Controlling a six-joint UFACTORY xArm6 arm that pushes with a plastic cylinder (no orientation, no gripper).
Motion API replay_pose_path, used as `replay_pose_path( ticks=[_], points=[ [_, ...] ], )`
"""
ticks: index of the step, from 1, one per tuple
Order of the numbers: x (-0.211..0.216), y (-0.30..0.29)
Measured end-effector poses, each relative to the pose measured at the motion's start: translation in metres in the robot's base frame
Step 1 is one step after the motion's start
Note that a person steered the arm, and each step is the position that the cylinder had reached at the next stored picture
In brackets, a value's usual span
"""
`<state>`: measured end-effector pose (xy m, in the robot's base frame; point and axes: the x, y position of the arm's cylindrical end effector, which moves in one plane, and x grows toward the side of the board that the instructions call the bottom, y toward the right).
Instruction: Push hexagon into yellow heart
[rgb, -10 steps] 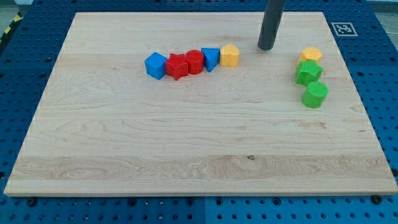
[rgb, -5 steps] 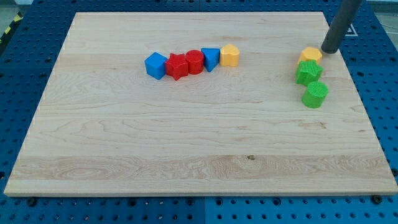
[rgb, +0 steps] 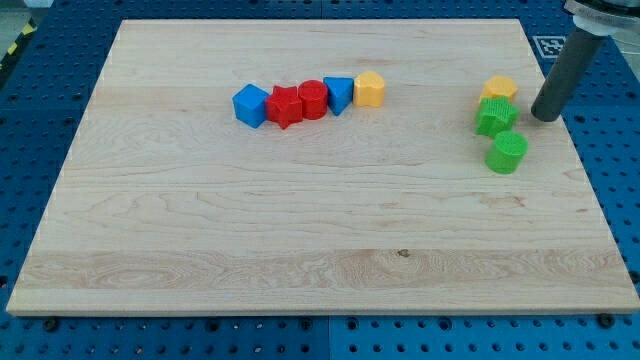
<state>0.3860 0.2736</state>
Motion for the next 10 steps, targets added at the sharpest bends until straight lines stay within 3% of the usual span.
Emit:
replay_pose_path(
  ticks=[2,10],
  points=[
    [-0.033,-0.028],
    [-0.062,-0.155]
  ],
)
